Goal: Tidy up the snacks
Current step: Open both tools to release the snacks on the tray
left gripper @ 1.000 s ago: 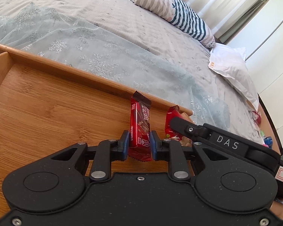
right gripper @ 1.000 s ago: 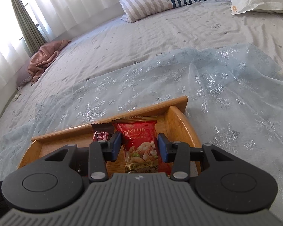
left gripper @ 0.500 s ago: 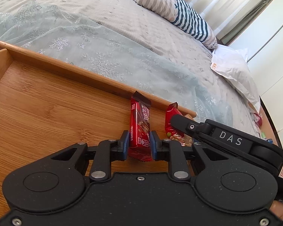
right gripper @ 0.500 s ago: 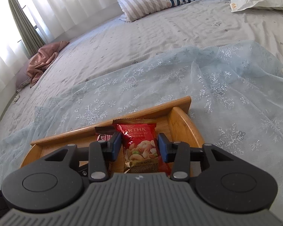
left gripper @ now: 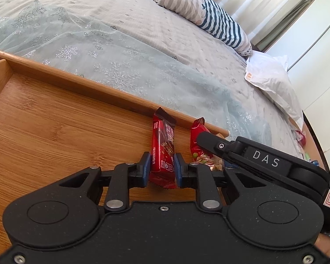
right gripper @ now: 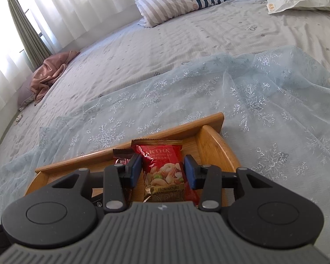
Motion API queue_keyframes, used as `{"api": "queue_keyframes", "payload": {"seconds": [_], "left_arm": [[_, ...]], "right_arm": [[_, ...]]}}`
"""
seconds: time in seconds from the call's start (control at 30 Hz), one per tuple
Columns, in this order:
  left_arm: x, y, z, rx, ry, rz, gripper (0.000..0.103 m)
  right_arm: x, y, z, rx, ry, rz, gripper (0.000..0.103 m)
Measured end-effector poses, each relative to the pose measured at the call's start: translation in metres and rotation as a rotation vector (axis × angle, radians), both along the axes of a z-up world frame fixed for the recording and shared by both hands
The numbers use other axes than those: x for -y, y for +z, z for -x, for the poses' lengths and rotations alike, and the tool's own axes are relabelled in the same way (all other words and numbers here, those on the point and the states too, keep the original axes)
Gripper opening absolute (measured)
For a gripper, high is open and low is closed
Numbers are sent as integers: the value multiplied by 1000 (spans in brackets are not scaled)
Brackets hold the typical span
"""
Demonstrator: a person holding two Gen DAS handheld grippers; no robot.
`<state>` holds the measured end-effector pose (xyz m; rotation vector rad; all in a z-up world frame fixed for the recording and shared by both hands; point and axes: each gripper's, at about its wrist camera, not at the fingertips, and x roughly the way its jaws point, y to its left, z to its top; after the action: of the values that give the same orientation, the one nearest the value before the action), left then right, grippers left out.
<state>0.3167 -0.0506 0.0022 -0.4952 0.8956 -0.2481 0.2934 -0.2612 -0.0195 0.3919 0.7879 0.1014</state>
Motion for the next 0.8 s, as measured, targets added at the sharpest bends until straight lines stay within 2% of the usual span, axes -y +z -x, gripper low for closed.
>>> {"api": "queue_keyframes", "payload": {"seconds": [0.03,0.17,0.3,0.47,0.63,0.8], "left_arm": [[0,0,0,0,-2,-1,22],[1,3,1,10,-5,-3,38],[4,8,3,26,-10,-58,50],[2,12,7,24,-5,-75,59],[0,19,15,35,-13,-104,64],[-5,28,32,56,-24,-127,75]], "right_arm": [[0,0,0,2,2,-3,47],[1,-1,-1,8,12,-24,54],[2,-1,0,10,15,-27,56],[2,3,3,22,19,-34,67],[3,9,8,37,24,-28,67],[3,19,20,72,45,1,68]]}}
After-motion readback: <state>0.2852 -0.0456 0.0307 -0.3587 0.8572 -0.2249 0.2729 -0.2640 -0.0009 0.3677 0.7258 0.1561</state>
